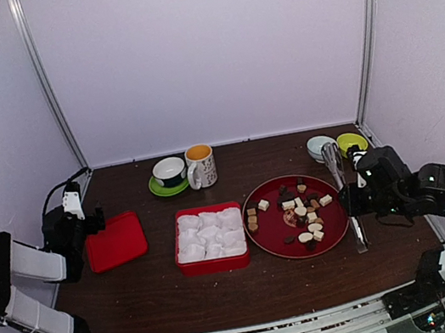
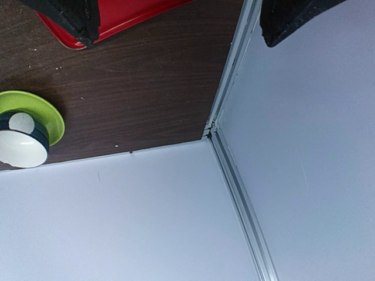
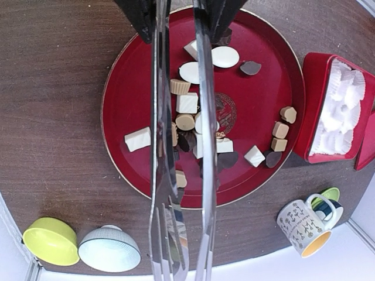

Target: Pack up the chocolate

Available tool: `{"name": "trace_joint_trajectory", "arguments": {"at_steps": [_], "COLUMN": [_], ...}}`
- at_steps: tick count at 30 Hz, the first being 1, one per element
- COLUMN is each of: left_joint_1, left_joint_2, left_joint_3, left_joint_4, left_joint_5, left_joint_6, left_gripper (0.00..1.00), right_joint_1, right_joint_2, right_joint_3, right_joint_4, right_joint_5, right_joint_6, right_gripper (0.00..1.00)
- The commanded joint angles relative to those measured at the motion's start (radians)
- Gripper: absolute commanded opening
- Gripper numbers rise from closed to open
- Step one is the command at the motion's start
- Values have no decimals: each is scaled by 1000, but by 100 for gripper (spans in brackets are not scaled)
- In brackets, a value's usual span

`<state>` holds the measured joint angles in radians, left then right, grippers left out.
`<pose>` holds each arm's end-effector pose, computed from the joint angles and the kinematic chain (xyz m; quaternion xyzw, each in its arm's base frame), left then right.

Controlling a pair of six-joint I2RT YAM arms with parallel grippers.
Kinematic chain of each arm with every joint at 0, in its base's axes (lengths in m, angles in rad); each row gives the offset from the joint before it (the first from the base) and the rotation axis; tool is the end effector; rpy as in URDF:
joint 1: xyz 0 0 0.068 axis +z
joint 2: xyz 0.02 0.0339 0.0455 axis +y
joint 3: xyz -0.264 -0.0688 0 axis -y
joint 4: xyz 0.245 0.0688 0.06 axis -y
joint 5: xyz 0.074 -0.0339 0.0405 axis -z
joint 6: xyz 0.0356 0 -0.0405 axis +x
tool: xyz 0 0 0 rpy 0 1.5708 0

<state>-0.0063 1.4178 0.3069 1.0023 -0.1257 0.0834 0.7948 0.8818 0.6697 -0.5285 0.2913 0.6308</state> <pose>0.2510 0.0029 0.1697 -0.0086 0.7441 0.0724 0.6641 0.1362 0.1242 0.2514 -0.0158 0.9071 0.1605 0.3887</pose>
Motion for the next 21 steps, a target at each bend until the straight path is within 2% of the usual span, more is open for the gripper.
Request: {"name": "trace_joint_trajectory", "arguments": {"at_steps": [1, 7, 18, 20, 21], "left_joint_1": [6, 6, 6, 6, 6], "left_joint_2": [5, 5, 5, 6, 5], "left_joint_3": [-5, -6, -6, -6, -6], "left_joint_4": [65, 65, 65, 65, 65], "left_joint_5": [12, 12, 12, 12, 12], "left_joint_6": [-4, -4, -4, -4, -4], "left_gripper": [98, 98, 98, 98, 98], "right_joint_1": [-6, -21, -37, -40, -41], "right_joint_2": [36, 179, 542, 593, 614], "right_joint_3": [3, -31, -32, -14, -6], "right_joint_4": [7, 165, 369, 380, 380], "right_joint_5": [-9, 16, 85, 88, 88], "right_joint_6": [-25, -39, -12, -7, -6], "right_gripper": [27, 27, 28, 33, 40]}}
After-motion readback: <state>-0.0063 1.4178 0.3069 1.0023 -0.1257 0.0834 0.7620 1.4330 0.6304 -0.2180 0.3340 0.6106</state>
